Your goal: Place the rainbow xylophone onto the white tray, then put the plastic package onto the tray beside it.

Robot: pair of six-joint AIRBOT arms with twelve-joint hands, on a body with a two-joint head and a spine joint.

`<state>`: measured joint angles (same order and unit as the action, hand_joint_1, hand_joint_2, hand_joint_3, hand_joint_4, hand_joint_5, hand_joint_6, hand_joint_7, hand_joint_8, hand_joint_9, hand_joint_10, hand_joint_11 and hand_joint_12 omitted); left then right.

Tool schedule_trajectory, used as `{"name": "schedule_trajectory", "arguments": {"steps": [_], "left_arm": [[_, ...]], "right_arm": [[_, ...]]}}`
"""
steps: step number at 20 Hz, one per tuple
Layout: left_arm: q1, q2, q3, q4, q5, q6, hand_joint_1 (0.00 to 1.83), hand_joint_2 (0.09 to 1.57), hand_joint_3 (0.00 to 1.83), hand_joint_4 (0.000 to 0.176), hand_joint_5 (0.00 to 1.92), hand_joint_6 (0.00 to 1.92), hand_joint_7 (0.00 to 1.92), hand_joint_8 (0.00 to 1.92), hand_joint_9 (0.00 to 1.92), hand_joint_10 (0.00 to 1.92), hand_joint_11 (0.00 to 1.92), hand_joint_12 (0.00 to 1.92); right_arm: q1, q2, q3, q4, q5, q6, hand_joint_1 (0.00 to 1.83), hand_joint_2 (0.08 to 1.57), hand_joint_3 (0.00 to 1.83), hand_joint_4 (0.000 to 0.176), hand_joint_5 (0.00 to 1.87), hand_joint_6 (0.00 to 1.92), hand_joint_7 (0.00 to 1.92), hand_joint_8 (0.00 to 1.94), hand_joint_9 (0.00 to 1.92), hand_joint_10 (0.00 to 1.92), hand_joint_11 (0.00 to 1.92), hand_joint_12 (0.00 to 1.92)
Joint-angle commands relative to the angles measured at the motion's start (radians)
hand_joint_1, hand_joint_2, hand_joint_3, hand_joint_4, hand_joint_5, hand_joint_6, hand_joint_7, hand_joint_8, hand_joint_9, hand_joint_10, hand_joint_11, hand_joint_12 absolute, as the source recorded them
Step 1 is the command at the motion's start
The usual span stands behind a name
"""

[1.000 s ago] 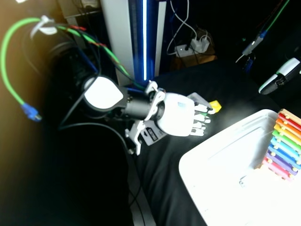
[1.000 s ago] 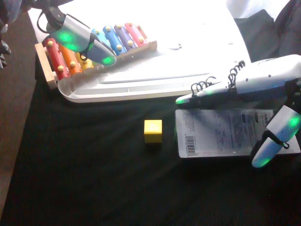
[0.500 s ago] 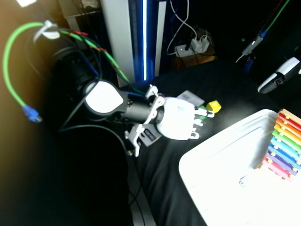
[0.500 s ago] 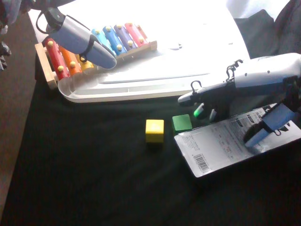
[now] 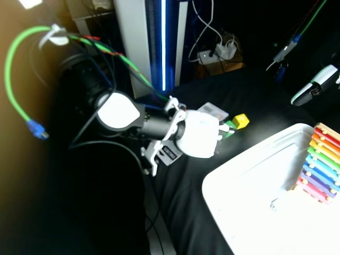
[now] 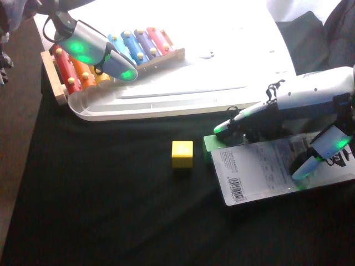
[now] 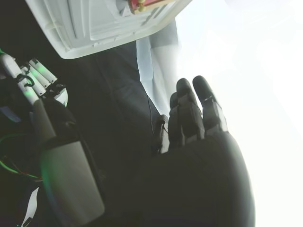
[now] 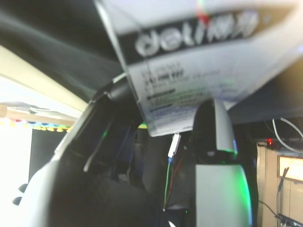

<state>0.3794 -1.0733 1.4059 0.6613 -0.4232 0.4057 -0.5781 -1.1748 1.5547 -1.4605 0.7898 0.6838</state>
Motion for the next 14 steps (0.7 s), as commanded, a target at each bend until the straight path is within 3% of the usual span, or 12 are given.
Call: {"name": "schedule_trajectory", "arguments": {"steps": [1, 3, 4, 6, 7, 8, 9, 11, 12, 14], "left_arm": [[-0.008, 0.007, -0.005, -0.033, -0.089, 0.002, 0.88, 0.73, 0.0, 0.176, 0.0, 0.0, 0.25, 0.0, 0.39, 0.0, 0.02, 0.84], [-0.005, 0.008, -0.005, -0.036, -0.089, 0.002, 0.88, 0.74, 0.0, 0.17, 0.0, 0.0, 0.26, 0.0, 0.39, 0.0, 0.03, 0.85], [-0.003, 0.008, -0.005, -0.037, -0.09, 0.002, 0.87, 0.75, 0.01, 0.175, 0.0, 0.0, 0.25, 0.0, 0.39, 0.0, 0.03, 0.84], [-0.002, 0.008, -0.005, -0.039, -0.09, 0.002, 0.88, 0.75, 0.01, 0.176, 0.0, 0.0, 0.26, 0.0, 0.4, 0.0, 0.04, 0.84], [-0.002, 0.008, -0.005, -0.039, -0.09, 0.002, 0.88, 0.75, 0.01, 0.176, 0.0, 0.0, 0.26, 0.0, 0.4, 0.0, 0.03, 0.83], [-0.001, 0.008, -0.005, -0.039, -0.09, 0.002, 0.88, 0.76, 0.0, 0.174, 0.0, 0.0, 0.26, 0.0, 0.4, 0.0, 0.04, 0.8], [-0.001, 0.008, -0.005, -0.039, -0.089, 0.002, 0.88, 0.76, 0.0, 0.176, 0.0, 0.0, 0.27, 0.0, 0.4, 0.0, 0.04, 0.79], [0.0, 0.008, -0.005, -0.039, -0.089, 0.002, 0.9, 0.76, 0.0, 0.17, 0.01, 0.0, 0.27, 0.0, 0.41, 0.01, 0.06, 0.8], [0.0, 0.008, -0.005, -0.039, -0.089, 0.002, 0.9, 0.76, 0.0, 0.175, 0.0, 0.0, 0.27, 0.0, 0.42, 0.01, 0.06, 0.8], [0.001, 0.008, -0.005, -0.039, -0.089, 0.002, 0.89, 0.77, 0.0, 0.176, 0.01, 0.0, 0.28, 0.0, 0.42, 0.0, 0.06, 0.81]], "right_arm": [[-0.001, -0.003, 0.001, 0.026, 0.014, -0.006, 1.36, 0.93, 0.0, 0.0, 0.27, 0.0, 0.55, 0.75, 0.94, 1.1, 0.89, 1.29], [-0.001, -0.003, -0.003, 0.026, 0.014, -0.006, 1.44, 0.93, 0.0, 0.0, 0.29, 0.0, 0.62, 0.73, 1.03, 1.05, 0.93, 1.27], [-0.001, -0.002, -0.005, 0.026, 0.014, -0.006, 1.4, 1.05, 0.01, 0.0, 0.34, 0.01, 0.92, 0.95, 1.12, 1.01, 1.0, 1.27], [-0.001, -0.002, -0.009, 0.025, 0.015, -0.006, 1.51, 1.01, 0.0, 0.0, 0.47, 0.04, 1.06, 0.74, 1.21, 0.84, 0.97, 1.15], [-0.001, -0.002, -0.01, 0.025, 0.015, -0.006, 1.61, 0.99, 0.0, 0.0, 0.62, 0.07, 1.12, 0.67, 1.25, 0.71, 0.92, 1.24], [-0.001, -0.002, -0.01, 0.025, 0.014, -0.006, 1.44, 1.06, 0.0, 0.0, 0.89, 0.48, 1.05, 0.9, 1.16, 0.98, 0.96, 1.12], [-0.001, -0.002, -0.01, 0.025, 0.014, -0.006, 1.41, 1.09, 0.0, 0.0, 0.98, 0.48, 0.99, 1.04, 1.1, 1.13, 0.98, 1.12], [-0.001, -0.002, -0.011, 0.025, 0.014, -0.006, 1.4, 1.08, 0.0, 0.0, 1.0, 0.49, 1.01, 0.98, 1.11, 1.13, 1.01, 1.16], [-0.001, -0.002, -0.011, 0.025, 0.014, -0.006, 1.3, 1.1, 0.0, 0.0, 1.0, 0.6, 1.04, 1.1, 1.16, 0.92, 1.04, 1.25], [-0.001, -0.002, -0.013, 0.025, 0.014, -0.006, 1.27, 1.13, 0.0, 0.0, 0.98, 0.65, 0.98, 1.25, 1.19, 0.94, 1.03, 1.41]]}}
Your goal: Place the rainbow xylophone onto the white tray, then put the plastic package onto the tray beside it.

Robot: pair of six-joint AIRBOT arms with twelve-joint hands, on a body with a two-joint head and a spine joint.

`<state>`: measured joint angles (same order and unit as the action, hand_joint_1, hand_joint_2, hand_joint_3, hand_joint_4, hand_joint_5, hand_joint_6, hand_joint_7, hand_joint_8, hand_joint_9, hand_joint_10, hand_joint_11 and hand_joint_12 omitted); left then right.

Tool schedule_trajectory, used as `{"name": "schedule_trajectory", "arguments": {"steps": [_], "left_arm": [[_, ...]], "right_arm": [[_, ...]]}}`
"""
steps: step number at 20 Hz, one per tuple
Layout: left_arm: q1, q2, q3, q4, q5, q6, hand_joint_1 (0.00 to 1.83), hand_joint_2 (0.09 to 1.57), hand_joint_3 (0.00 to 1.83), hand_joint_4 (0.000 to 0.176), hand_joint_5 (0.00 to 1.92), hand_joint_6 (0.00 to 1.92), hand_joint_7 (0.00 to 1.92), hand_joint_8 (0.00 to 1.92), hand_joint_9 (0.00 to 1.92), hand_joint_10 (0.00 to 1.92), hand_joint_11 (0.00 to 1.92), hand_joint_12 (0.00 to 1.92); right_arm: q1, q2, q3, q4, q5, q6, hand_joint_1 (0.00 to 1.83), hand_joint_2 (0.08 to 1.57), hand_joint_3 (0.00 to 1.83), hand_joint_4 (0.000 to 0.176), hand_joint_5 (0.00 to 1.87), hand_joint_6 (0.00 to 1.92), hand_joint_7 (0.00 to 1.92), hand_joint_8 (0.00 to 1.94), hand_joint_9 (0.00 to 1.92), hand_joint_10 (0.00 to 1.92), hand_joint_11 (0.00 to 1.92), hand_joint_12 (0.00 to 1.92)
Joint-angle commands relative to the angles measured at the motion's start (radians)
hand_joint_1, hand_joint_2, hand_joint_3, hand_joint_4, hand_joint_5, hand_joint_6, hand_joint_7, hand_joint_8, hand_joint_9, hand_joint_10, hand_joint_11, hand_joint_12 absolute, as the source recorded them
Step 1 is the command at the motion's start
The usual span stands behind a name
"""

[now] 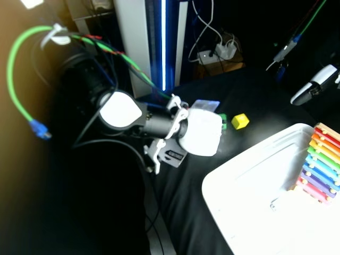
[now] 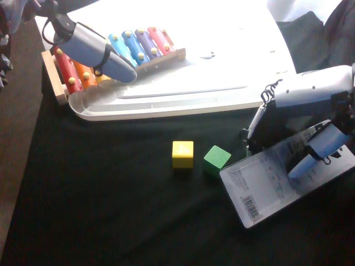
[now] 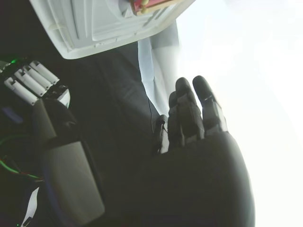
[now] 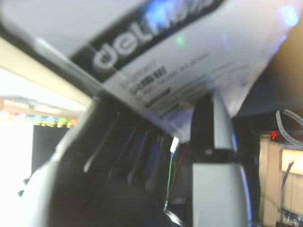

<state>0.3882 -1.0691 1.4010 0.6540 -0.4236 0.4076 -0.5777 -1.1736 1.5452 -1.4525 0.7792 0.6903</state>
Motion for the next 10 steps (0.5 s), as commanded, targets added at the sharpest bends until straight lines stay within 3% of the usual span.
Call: {"name": "schedule_trajectory", "arguments": {"steps": [1, 2, 4, 5, 8, 9, 10], "left_arm": [[-0.006, 0.004, 0.0, -0.032, -0.088, 0.0, 0.87, 0.77, 0.0, 0.176, 0.0, 0.0, 0.27, 0.0, 0.41, 0.0, 0.05, 0.81], [-0.006, 0.004, 0.0, -0.032, -0.088, 0.0, 0.86, 0.77, 0.0, 0.176, 0.01, 0.0, 0.27, 0.0, 0.42, 0.01, 0.06, 0.82], [-0.005, 0.004, 0.0, -0.032, -0.087, 0.0, 0.89, 0.77, 0.0, 0.176, 0.03, 0.01, 0.28, 0.01, 0.43, 0.01, 0.07, 0.82], [-0.005, 0.004, 0.0, -0.032, -0.087, 0.0, 0.88, 0.77, 0.0, 0.176, 0.02, 0.01, 0.28, 0.0, 0.43, 0.01, 0.07, 0.82], [-0.004, 0.004, 0.0, -0.032, -0.084, 0.0, 0.88, 0.77, 0.0, 0.176, 0.04, 0.01, 0.29, 0.01, 0.45, 0.01, 0.09, 0.84], [-0.004, 0.004, 0.0, -0.032, -0.084, 0.0, 0.9, 0.78, 0.0, 0.176, 0.04, 0.01, 0.3, 0.01, 0.45, 0.01, 0.08, 0.84], [-0.004, 0.004, 0.0, -0.032, -0.083, 0.0, 0.91, 0.79, 0.0, 0.174, 0.04, 0.0, 0.31, 0.0, 0.46, 0.01, 0.09, 0.89]], "right_arm": [[-0.001, -0.003, -0.005, 0.017, 0.025, -0.013, 1.27, 1.14, 0.0, 0.0, 0.95, 0.69, 0.97, 1.28, 1.15, 0.99, 1.0, 1.47], [-0.001, -0.003, -0.005, 0.017, 0.025, -0.013, 1.27, 1.1, 0.0, 0.0, 0.99, 0.87, 1.01, 1.05, 1.15, 1.07, 1.03, 1.47], [-0.001, -0.002, -0.006, 0.017, 0.025, -0.013, 1.27, 1.1, 0.0, 0.0, 1.0, 0.91, 1.03, 0.98, 1.15, 1.14, 1.05, 1.47], [-0.001, -0.001, -0.007, 0.017, 0.025, -0.013, 1.28, 1.09, 0.0, 0.0, 1.0, 0.91, 1.05, 0.94, 1.26, 1.08, 1.15, 1.43], [-0.001, 0.001, -0.009, 0.017, 0.025, -0.013, 1.16, 1.15, 0.0, 0.0, 0.91, 1.08, 1.35, 0.59, 1.46, 0.94, 1.32, 1.37], [-0.001, 0.002, -0.01, 0.017, 0.025, -0.013, 1.15, 1.16, 0.0, 0.0, 0.88, 1.11, 1.34, 0.59, 1.43, 0.99, 1.3, 1.42], [-0.001, 0.004, -0.01, 0.018, 0.025, -0.013, 1.26, 1.11, 0.0, 0.0, 0.94, 0.82, 1.14, 0.92, 1.39, 0.8, 1.24, 1.29]]}}
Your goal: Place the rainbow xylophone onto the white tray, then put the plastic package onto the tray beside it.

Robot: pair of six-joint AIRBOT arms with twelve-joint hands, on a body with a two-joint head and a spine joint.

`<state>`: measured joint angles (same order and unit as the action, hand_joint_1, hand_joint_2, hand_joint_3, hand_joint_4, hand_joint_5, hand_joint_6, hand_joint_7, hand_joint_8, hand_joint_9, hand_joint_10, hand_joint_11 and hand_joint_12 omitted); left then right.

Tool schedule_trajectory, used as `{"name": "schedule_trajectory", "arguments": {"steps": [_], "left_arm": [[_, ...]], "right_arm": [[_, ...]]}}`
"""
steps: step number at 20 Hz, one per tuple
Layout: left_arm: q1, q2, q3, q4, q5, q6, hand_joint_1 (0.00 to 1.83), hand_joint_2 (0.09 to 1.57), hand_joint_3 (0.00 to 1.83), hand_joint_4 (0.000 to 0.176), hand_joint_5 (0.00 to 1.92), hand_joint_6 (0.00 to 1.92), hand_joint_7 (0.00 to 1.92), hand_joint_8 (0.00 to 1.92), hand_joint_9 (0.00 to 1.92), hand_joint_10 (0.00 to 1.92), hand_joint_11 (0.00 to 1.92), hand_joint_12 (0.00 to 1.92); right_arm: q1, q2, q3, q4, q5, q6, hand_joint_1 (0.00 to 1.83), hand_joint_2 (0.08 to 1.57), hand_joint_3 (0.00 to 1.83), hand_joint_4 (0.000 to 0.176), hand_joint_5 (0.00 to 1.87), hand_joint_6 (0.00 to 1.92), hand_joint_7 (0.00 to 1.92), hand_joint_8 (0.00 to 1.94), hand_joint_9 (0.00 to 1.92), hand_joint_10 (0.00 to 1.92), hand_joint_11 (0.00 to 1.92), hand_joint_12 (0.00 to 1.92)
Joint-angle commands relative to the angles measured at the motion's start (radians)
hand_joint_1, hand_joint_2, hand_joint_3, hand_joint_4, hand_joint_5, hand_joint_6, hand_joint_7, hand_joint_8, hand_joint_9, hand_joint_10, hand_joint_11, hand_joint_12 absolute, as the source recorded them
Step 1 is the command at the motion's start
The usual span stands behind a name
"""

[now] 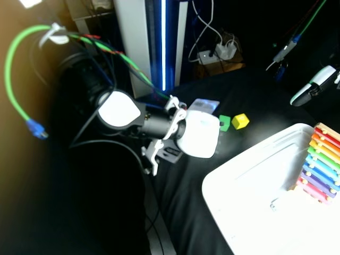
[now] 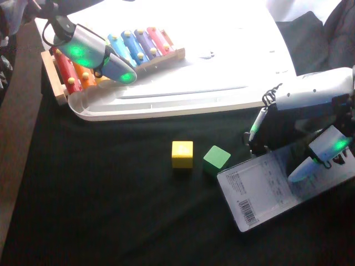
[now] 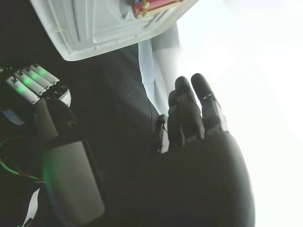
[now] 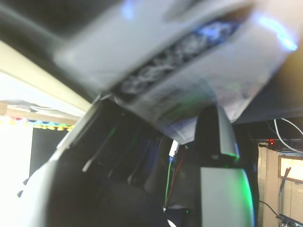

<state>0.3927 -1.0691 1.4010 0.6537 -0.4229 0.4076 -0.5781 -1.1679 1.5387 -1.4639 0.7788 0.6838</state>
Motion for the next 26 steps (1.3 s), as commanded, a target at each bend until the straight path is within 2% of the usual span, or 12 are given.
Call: {"name": "schedule_trajectory", "arguments": {"steps": [1, 5, 7, 8, 10, 11, 12, 17, 18, 21, 23, 26], "left_arm": [[-0.008, 0.004, 0.0, -0.031, -0.084, 0.0, 0.91, 0.79, 0.0, 0.174, 0.04, 0.0, 0.31, 0.0, 0.46, 0.01, 0.09, 0.89], [-0.006, 0.004, 0.0, -0.031, -0.084, 0.0, 0.89, 0.79, 0.0, 0.176, 0.03, 0.0, 0.3, 0.0, 0.45, 0.0, 0.07, 0.9], [-0.006, 0.004, 0.0, -0.031, -0.084, 0.0, 0.87, 0.79, 0.0, 0.168, 0.04, 0.0, 0.31, 0.0, 0.45, 0.0, 0.08, 0.91], [-0.006, 0.004, 0.0, -0.031, -0.084, 0.0, 0.86, 0.78, 0.0, 0.166, 0.03, 0.0, 0.31, 0.0, 0.46, 0.0, 0.08, 0.95], [-0.005, 0.004, 0.0, -0.031, -0.084, 0.0, 0.86, 0.78, 0.0, 0.167, 0.03, 0.0, 0.31, 0.0, 0.46, 0.0, 0.08, 0.95], [-0.005, 0.004, 0.0, -0.031, -0.084, 0.0, 0.85, 0.78, 0.0, 0.162, 0.04, 0.0, 0.31, 0.0, 0.46, 0.0, 0.09, 0.95], [-0.004, 0.004, 0.0, -0.031, -0.084, 0.0, 0.86, 0.78, 0.0, 0.157, 0.04, 0.0, 0.32, 0.0, 0.46, 0.0, 0.09, 0.95], [-0.001, 0.004, 0.0, -0.031, -0.082, 0.0, 0.87, 0.8, 0.01, 0.157, 0.05, 0.0, 0.31, 0.0, 0.46, 0.0, 0.07, 0.95], [0.0, 0.004, 0.0, -0.031, -0.082, 0.0, 0.88, 0.81, 0.01, 0.15, 0.04, 0.0, 0.3, 0.0, 0.45, 0.0, 0.07, 0.96], [0.004, 0.006, 0.0, -0.031, -0.083, 0.0, 0.89, 0.8, 0.0, 0.143, 0.03, 0.0, 0.3, 0.0, 0.45, 0.0, 0.06, 0.96], [0.004, 0.006, 0.0, -0.032, -0.083, 0.0, 0.88, 0.8, 0.0, 0.149, 0.02, 0.0, 0.31, 0.0, 0.46, 0.01, 0.07, 0.96], [0.005, 0.006, 0.0, -0.032, -0.082, 0.0, 0.89, 0.8, 0.0, 0.162, 0.02, 0.0, 0.31, 0.0, 0.46, 0.0, 0.07, 0.96]], "right_arm": [[0.0, 0.0, -0.004, 0.03, 0.025, -0.007, 1.26, 1.11, 0.0, 0.0, 0.94, 0.82, 1.14, 0.92, 1.39, 0.8, 1.24, 1.29], [0.0, 0.005, -0.004, 0.053, 0.025, -0.013, 1.2, 1.1, 0.0, 0.0, 1.01, 0.91, 1.23, 0.73, 1.39, 0.97, 1.28, 1.36], [0.0, 0.014, -0.009, 0.076, 0.025, -0.029, 1.28, 1.1, 0.0, 0.0, 0.97, 0.77, 1.11, 0.99, 1.28, 0.6, 1.09, 1.13], [0.0, 0.02, -0.014, 0.091, 0.025, -0.041, 1.41, 1.03, 0.0, 0.0, 1.03, 0.6, 1.2, 0.59, 1.25, 0.88, 1.08, 0.95], [0.0, 0.031, -0.024, 0.11, 0.025, -0.061, 1.41, 1.03, 0.0, 0.0, 1.04, 0.57, 1.21, 0.56, 1.25, 0.89, 1.11, 0.93], [0.0, 0.035, -0.027, 0.115, 0.025, -0.066, 1.32, 1.06, 0.0, 0.0, 1.04, 0.62, 1.19, 0.8, 1.31, 0.66, 1.12, 1.01], [0.0, 0.045, -0.037, 0.149, 0.025, -0.099, 1.4, 1.04, 0.01, 0.0, 1.03, 0.62, 1.15, 0.65, 1.14, 1.01, 1.02, 0.92], [0.009, 0.093, -0.076, 0.267, 0.025, -0.211, 1.4, 1.06, 0.0, 0.0, 0.91, 0.86, 1.16, 0.52, 1.15, 1.0, 1.15, 0.84], [0.018, 0.102, -0.082, 0.273, 0.026, -0.212, 1.31, 1.03, 0.0, 0.0, 1.07, 0.68, 1.31, 0.57, 1.44, 0.43, 1.21, 1.02], [0.046, 0.118, -0.089, 0.278, 0.026, -0.218, 1.3, 1.03, 0.0, 0.0, 1.04, 0.74, 1.33, 0.52, 1.52, 0.25, 1.19, 1.06], [0.055, 0.132, -0.1, 0.304, 0.027, -0.253, 1.28, 1.11, 0.0, 0.0, 0.98, 0.68, 1.06, 1.12, 1.27, 0.91, 1.13, 1.46], [0.055, 0.155, -0.114, 0.358, 0.027, -0.303, 1.27, 1.14, 0.0, 0.0, 0.9, 0.81, 1.02, 1.19, 1.26, 1.0, 1.17, 1.46]]}}
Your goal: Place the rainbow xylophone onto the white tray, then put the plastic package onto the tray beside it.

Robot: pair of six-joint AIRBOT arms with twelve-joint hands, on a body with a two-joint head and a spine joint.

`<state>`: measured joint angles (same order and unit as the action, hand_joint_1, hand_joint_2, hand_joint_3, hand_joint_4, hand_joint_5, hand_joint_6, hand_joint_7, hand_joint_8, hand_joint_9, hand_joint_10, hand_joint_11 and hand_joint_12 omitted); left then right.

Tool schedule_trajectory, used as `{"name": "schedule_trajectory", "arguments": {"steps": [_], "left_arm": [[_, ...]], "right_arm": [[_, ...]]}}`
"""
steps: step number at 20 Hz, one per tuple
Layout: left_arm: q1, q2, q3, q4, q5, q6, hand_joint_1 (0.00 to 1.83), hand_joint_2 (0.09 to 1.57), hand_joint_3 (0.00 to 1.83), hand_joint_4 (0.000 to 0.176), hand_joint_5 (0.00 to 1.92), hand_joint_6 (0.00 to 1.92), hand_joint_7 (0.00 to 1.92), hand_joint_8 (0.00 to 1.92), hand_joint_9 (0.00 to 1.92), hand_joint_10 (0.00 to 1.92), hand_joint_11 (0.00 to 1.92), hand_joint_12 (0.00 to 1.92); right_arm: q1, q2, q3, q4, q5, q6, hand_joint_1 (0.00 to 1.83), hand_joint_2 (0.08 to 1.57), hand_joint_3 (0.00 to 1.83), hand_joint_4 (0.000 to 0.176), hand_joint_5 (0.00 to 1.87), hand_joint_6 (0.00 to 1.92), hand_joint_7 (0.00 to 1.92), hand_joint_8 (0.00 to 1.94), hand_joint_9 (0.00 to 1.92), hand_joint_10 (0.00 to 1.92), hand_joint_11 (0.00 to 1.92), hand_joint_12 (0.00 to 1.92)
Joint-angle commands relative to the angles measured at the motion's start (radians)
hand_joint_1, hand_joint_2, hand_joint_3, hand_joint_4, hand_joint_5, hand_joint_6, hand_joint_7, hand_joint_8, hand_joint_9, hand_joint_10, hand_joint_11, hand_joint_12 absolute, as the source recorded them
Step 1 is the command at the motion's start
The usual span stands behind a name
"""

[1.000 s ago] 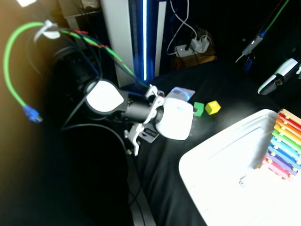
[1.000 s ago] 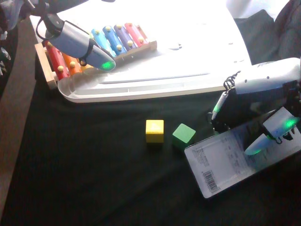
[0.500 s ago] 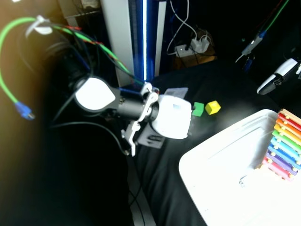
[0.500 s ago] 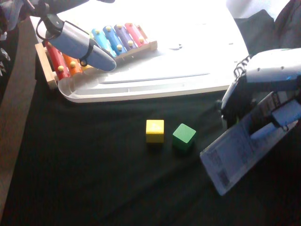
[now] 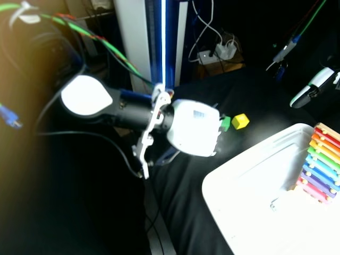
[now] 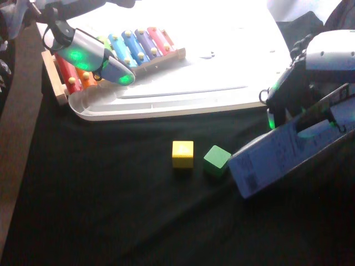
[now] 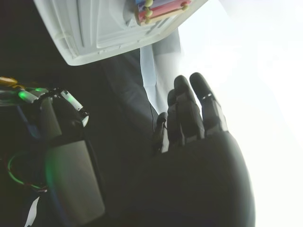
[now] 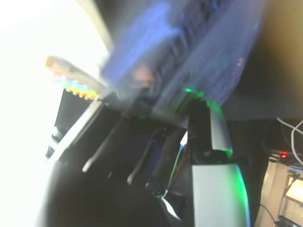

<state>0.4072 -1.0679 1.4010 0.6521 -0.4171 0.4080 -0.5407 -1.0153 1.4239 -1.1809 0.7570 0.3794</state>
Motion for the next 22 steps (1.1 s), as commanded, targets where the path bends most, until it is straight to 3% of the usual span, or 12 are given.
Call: {"name": "schedule_trajectory", "arguments": {"steps": [1, 5, 7, 8, 10, 12, 14, 18, 19, 20, 21, 22], "left_arm": [[-0.009, 0.005, 0.0, -0.03, -0.088, 0.0, 0.89, 0.8, 0.0, 0.157, 0.03, 0.01, 0.31, 0.01, 0.47, 0.01, 0.07, 0.97], [-0.01, 0.006, 0.0, -0.032, -0.088, 0.0, 0.89, 0.81, 0.0, 0.151, 0.03, 0.0, 0.32, 0.0, 0.47, 0.0, 0.07, 1.01], [-0.01, 0.007, 0.0, -0.033, -0.088, 0.0, 0.89, 0.81, 0.0, 0.155, 0.02, 0.0, 0.32, 0.0, 0.47, 0.0, 0.07, 1.02], [-0.01, 0.007, 0.0, -0.033, -0.088, 0.0, 0.9, 0.8, 0.0, 0.165, 0.04, 0.01, 0.32, 0.0, 0.47, 0.0, 0.07, 1.02], [-0.009, 0.007, 0.0, -0.033, -0.088, 0.0, 0.88, 0.8, 0.0, 0.161, 0.04, 0.0, 0.32, 0.0, 0.48, 0.01, 0.07, 1.01], [-0.009, 0.007, -0.001, -0.034, -0.089, 0.0, 0.88, 0.8, 0.0, 0.167, 0.04, 0.0, 0.32, 0.0, 0.46, 0.0, 0.05, 0.99], [-0.01, 0.007, -0.001, -0.034, -0.09, 0.0, 0.88, 0.79, 0.0, 0.167, 0.05, 0.0, 0.32, 0.0, 0.46, 0.0, 0.04, 0.95], [-0.01, 0.007, -0.001, -0.034, -0.09, 0.0, 0.89, 0.79, 0.0, 0.175, 0.03, 0.0, 0.31, 0.0, 0.46, 0.0, 0.02, 0.94], [-0.01, 0.007, -0.001, -0.034, -0.09, 0.0, 0.88, 0.8, 0.0, 0.161, 0.0, 0.0, 0.28, 0.0, 0.43, 0.0, 0.01, 0.93], [-0.01, 0.007, -0.002, -0.034, -0.09, 0.0, 0.88, 0.81, 0.01, 0.161, 0.0, 0.0, 0.27, 0.0, 0.41, 0.0, 0.0, 0.93], [-0.01, 0.007, -0.002, -0.034, -0.091, 0.0, 0.88, 0.81, 0.01, 0.161, 0.0, 0.0, 0.27, 0.0, 0.41, 0.0, 0.0, 0.93], [-0.01, 0.007, -0.002, -0.034, -0.091, 0.0, 0.89, 0.81, 0.0, 0.145, 0.0, 0.0, 0.28, 0.0, 0.41, 0.0, 0.0, 0.97]], "right_arm": [[0.018, 0.005, 0.0, 0.077, 0.049, 0.001, 1.27, 1.12, 0.0, 0.0, 0.94, 0.75, 1.05, 1.13, 1.22, 0.97, 1.12, 1.37], [0.043, 0.009, 0.0, 0.084, 0.05, -0.009, 1.27, 1.13, 0.0, 0.0, 0.93, 0.78, 1.01, 1.19, 1.15, 0.93, 1.04, 1.38], [0.067, 0.014, 0.0, 0.084, 0.049, -0.017, 1.28, 1.09, 0.0, 0.0, 0.98, 0.74, 1.1, 1.03, 1.23, 0.74, 1.06, 1.29], [0.078, 0.016, 0.001, 0.083, 0.049, -0.02, 1.3, 1.05, 0.0, 0.0, 1.09, 0.54, 1.18, 0.89, 1.35, 0.69, 1.17, 1.26], [0.106, 0.02, 0.004, 0.083, 0.048, -0.028, 1.31, 1.03, 0.0, 0.0, 1.12, 0.5, 1.26, 0.74, 1.4, 0.57, 1.19, 1.16], [0.126, 0.02, 0.011, 0.083, 0.047, -0.033, 1.3, 1.03, 0.0, 0.0, 1.14, 0.45, 1.24, 0.78, 1.43, 0.55, 1.15, 1.21], [0.141, 0.02, 0.017, 0.083, 0.047, -0.034, 1.3, 1.05, 0.0, 0.0, 1.15, 0.42, 1.18, 0.91, 1.26, 0.82, 0.99, 1.41], [0.182, 0.015, 0.037, 0.081, 0.036, -0.041, 1.29, 1.08, 0.0, 0.0, 1.04, 0.62, 1.11, 1.02, 1.18, 1.01, 1.02, 1.42], [0.192, 0.01, 0.044, 0.08, 0.033, -0.041, 1.29, 1.07, 0.0, 0.0, 1.04, 0.62, 1.13, 1.0, 1.18, 0.96, 1.02, 1.37], [0.204, 0.005, 0.051, 0.077, 0.028, -0.041, 1.37, 1.11, 0.0, 0.0, 0.93, 0.71, 1.0, 1.0, 1.02, 1.23, 0.99, 1.37], [0.214, 0.0, 0.058, 0.075, 0.025, -0.041, 1.37, 1.11, 0.0, 0.0, 0.93, 0.71, 1.0, 1.0, 1.02, 1.23, 0.99, 1.37], [0.226, -0.004, 0.064, 0.069, 0.018, -0.041, 1.28, 1.12, 0.0, 0.0, 1.0, 0.64, 0.98, 1.26, 1.16, 1.3, 1.09, 1.62]]}}
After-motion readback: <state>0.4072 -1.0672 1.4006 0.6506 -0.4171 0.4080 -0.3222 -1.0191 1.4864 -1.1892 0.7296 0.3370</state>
